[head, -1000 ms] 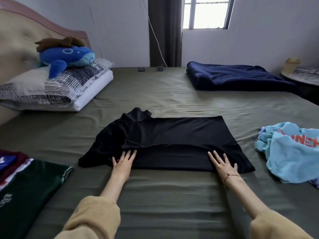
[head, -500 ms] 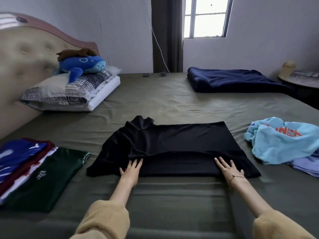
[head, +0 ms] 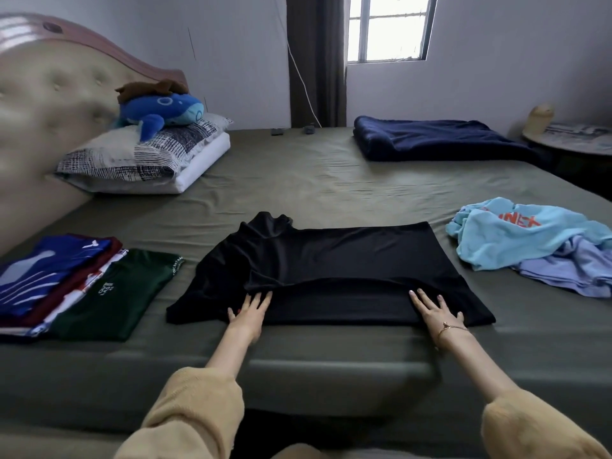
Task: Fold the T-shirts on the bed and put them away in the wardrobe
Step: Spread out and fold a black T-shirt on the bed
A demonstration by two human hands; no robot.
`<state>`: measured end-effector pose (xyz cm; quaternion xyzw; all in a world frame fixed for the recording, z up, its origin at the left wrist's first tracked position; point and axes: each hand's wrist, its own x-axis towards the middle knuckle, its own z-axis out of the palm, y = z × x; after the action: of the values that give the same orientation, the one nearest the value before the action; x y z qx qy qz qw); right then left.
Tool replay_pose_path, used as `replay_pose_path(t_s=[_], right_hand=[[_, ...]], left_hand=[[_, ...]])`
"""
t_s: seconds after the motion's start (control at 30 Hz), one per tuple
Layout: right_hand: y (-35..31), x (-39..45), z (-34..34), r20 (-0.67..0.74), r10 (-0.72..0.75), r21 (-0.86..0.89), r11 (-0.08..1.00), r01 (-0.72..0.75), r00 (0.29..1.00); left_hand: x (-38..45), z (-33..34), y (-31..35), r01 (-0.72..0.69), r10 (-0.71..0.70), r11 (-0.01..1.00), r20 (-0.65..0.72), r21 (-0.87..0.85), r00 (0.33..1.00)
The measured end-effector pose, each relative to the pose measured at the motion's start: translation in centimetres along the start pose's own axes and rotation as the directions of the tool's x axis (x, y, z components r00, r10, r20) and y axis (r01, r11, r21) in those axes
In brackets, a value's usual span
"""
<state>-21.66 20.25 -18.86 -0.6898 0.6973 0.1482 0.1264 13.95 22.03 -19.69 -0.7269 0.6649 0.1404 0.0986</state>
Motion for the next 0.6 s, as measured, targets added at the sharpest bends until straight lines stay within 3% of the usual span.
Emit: replay_pose_path(t_s=[0.37, 0.6], right_hand=[[-1.5, -1.2, -0.3, -0.009, 0.063, -0.132, 0.989, -0.064, 0.998], [-7.6, 0.7, -1.5, -0.228, -0.156, -0.084, 0.987, 0.14, 0.961]], left_hand=[[-1.6, -1.2, -0.3, -0.057, 0.058, 0.997, 0.019, -0.047, 0.998], [-0.4, -2.0, -1.6, -0.045, 0.016, 0.99, -0.211, -0.134, 0.977]])
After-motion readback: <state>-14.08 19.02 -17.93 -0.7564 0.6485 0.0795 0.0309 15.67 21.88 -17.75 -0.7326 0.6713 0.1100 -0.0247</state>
